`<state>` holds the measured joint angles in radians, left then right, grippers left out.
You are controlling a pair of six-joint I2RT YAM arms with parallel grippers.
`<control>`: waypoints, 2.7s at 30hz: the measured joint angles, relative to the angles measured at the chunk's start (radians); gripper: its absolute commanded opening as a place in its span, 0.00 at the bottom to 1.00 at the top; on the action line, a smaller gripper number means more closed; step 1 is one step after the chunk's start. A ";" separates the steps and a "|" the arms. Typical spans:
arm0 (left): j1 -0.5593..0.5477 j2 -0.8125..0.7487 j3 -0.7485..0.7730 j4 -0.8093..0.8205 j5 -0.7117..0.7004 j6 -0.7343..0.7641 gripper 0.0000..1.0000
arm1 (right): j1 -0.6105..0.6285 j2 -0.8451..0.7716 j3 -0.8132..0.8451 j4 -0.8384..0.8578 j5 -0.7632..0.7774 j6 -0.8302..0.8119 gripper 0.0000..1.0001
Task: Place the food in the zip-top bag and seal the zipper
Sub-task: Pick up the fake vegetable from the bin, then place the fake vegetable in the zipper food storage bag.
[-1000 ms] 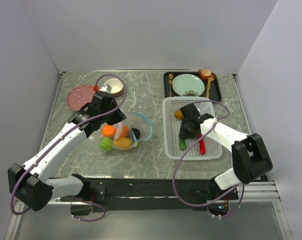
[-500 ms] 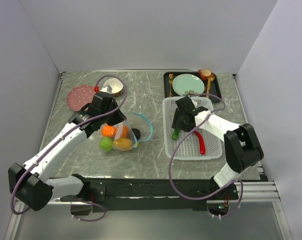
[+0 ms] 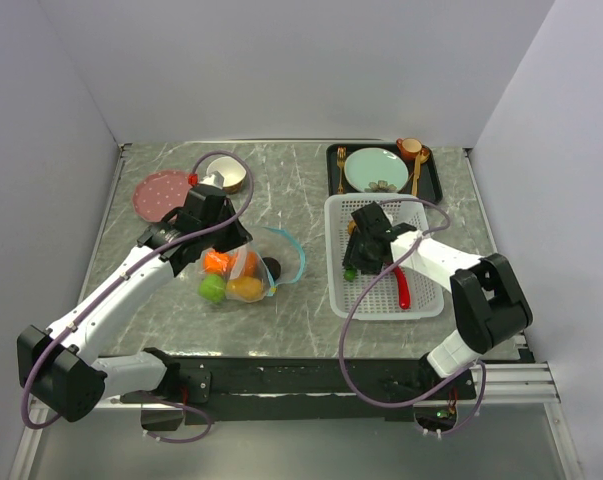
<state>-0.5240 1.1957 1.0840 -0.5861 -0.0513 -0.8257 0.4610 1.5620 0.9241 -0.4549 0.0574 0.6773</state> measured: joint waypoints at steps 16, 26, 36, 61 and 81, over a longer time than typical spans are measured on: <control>0.000 0.000 0.000 -0.001 0.001 0.001 0.01 | 0.032 -0.044 0.000 -0.005 0.012 0.031 0.16; 0.000 0.000 0.000 -0.001 0.002 0.002 0.01 | 0.034 -0.249 0.006 -0.021 -0.041 -0.031 0.15; 0.000 0.002 0.000 -0.001 0.003 0.019 0.01 | 0.034 -0.351 0.046 -0.014 -0.303 -0.125 0.16; 0.000 0.026 0.000 0.005 0.021 0.020 0.01 | 0.220 -0.273 0.105 -0.089 -0.775 -0.404 0.23; 0.000 0.016 -0.013 0.026 0.063 0.054 0.01 | 0.237 0.011 0.313 -0.142 -0.732 -0.491 0.20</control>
<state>-0.5240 1.2114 1.0710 -0.5602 0.0113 -0.7719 0.6983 1.5734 1.2373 -0.5964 -0.6750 0.1867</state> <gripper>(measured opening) 0.014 0.317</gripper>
